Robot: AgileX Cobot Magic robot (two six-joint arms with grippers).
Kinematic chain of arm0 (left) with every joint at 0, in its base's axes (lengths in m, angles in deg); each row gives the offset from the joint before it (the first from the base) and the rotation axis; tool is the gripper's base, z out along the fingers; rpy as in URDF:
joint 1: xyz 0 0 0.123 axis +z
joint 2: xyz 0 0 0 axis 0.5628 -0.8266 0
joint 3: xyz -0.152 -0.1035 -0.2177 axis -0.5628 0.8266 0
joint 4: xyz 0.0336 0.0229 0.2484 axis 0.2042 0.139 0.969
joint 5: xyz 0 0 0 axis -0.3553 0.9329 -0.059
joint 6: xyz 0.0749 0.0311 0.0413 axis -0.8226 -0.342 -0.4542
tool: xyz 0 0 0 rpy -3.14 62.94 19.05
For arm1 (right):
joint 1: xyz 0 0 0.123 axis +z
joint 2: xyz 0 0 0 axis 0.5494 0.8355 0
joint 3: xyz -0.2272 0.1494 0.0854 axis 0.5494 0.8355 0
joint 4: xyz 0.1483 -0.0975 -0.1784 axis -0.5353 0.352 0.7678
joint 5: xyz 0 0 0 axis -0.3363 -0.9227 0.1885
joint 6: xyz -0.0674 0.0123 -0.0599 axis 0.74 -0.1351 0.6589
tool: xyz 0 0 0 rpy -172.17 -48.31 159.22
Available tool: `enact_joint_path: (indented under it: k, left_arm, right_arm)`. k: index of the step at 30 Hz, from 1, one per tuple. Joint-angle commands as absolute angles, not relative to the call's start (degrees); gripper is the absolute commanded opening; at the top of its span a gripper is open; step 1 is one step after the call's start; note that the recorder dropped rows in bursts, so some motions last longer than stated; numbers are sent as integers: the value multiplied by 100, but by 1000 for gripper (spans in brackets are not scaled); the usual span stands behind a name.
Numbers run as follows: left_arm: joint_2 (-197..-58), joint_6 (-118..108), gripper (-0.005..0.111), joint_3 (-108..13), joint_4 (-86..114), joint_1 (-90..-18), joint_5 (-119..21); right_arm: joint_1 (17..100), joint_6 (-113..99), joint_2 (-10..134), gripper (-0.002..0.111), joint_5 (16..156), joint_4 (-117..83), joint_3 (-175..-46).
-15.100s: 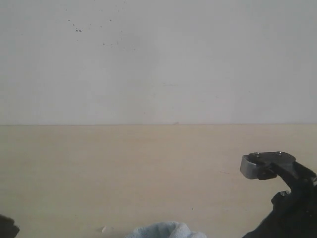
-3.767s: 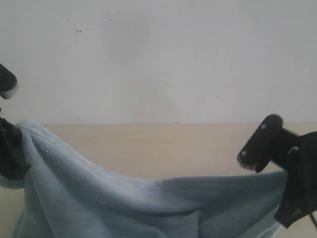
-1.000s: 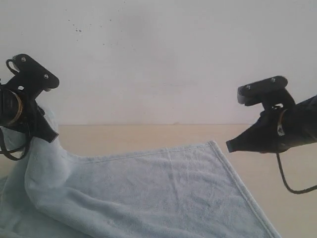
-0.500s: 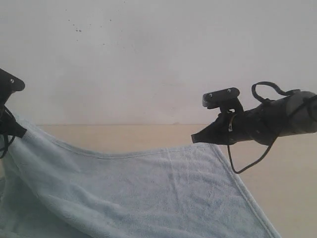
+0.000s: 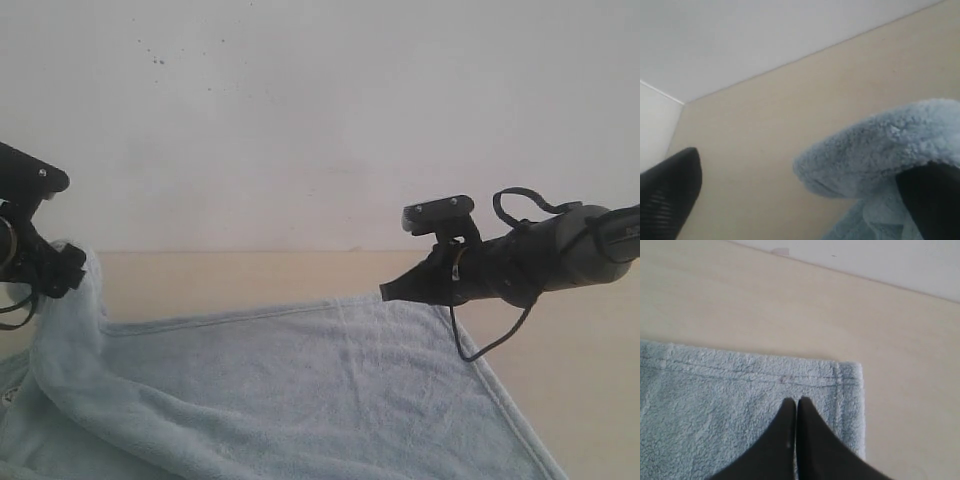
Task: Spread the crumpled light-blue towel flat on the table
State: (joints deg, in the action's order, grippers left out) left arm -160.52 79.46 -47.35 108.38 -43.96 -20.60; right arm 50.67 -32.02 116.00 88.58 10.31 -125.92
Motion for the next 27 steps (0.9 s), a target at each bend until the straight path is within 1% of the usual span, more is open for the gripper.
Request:
enact_joint_path:
  k: [1, 6, 9, 11, 14, 18, 22, 25, 27]
  left_arm:
    - [-15883, 7665, 109, -4745, 9782, -4547, -2970]
    - [-15500, 7412, 109, -4745, 8344, -4698, -4781]
    - [-15375, 7468, 109, -4745, 8161, -4684, -5034]
    - [-15375, 7376, 109, -4745, 8215, -4684, -4626]
    - [-15375, 6900, 109, -4692, 8103, -4696, -3482]
    - [-15203, 5582, 109, -4649, 7233, -4696, -2072]
    - [-14677, 3911, 109, -4649, 5327, -4696, -1708]
    - [-14289, 2023, 109, -4649, 3279, -4696, -1669]
    - [-14111, 809, 109, -4641, 2019, -4696, -1602]
  right_arm:
    - [5049, -3356, 11557, 0, 8736, 1023, -12616]
    - [5049, -3397, 11557, 0, 8557, 1023, -12616]
    - [5049, -3397, 11557, 0, 8460, 1023, -12616]
    - [5049, -3409, 11557, 0, 8460, 1023, -12616]
    - [5049, -3545, 11557, 0, 8460, 1023, -12616]
    - [5049, -3583, 11557, 0, 8484, 1023, -12616]
    - [5028, -3944, 11570, 0, 8790, 1023, -12616]
    - [4969, -4713, 11612, 0, 9467, 1023, -12616]
    - [4969, -4872, 11674, 0, 9974, 1023, -12616]
